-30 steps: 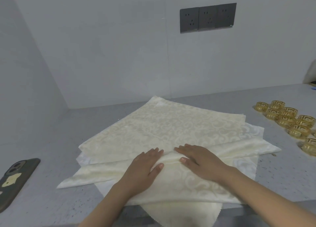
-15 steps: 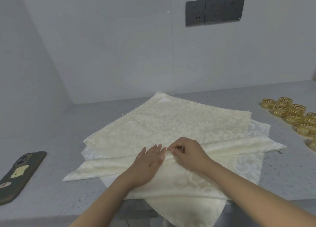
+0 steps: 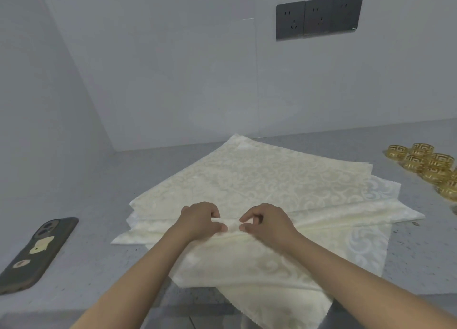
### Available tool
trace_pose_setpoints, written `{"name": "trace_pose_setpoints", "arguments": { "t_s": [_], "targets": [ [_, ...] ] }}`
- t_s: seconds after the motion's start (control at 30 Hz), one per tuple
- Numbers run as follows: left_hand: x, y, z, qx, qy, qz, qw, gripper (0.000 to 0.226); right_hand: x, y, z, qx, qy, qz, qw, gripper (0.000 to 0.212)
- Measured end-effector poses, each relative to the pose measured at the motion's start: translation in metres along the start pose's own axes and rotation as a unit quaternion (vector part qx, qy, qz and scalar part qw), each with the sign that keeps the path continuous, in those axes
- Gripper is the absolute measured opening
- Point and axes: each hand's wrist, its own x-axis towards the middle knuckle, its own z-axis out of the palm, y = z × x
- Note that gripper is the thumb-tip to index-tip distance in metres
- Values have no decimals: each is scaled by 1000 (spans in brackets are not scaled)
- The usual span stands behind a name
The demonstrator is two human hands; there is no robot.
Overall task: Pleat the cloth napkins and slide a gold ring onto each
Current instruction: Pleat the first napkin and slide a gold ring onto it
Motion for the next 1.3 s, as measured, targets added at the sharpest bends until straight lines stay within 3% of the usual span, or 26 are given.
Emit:
{"name": "trace_pose_setpoints", "arguments": {
  "t_s": [0.27, 0.4, 0.5, 0.57, 0.73, 1.0, 1.13, 1.23, 1.3],
  "targets": [
    [11, 9, -10, 13, 31, -14, 999, 28, 13, -8, 13, -85, 46, 44, 994, 19],
    [6, 10, -4, -100, 28, -5, 995, 25, 15, -9, 11, -115, 30, 30, 992, 20],
    [0, 18, -7, -180, -18, -16, 983, 19, 17, -7, 9, -110, 15, 18, 994, 18],
    [-3, 22, -15, -185, -64, -36, 980, 27, 17, -5, 7, -90, -5, 10, 996, 18],
    [-3, 24, -26, -243, -148, -53, 957, 22, 11, 0, -6, 6, -40, -5, 999, 16],
    [-3, 23, -31, -262, -221, -26, 939, 26, -1, -8, -8, 4, -69, 25, 997, 47],
    [-7, 24, -18, -252, -132, -7, 959, 14, -3, -8, -1, -37, -51, 21, 998, 35],
    [-10, 23, -1, -163, 9, 54, 985, 7, -4, -6, -5, -22, -68, 19, 997, 30],
    [-11, 18, 8, -141, 90, 107, 980, 4, -4, -7, -12, 4, -88, 26, 996, 35]
  ]
}}
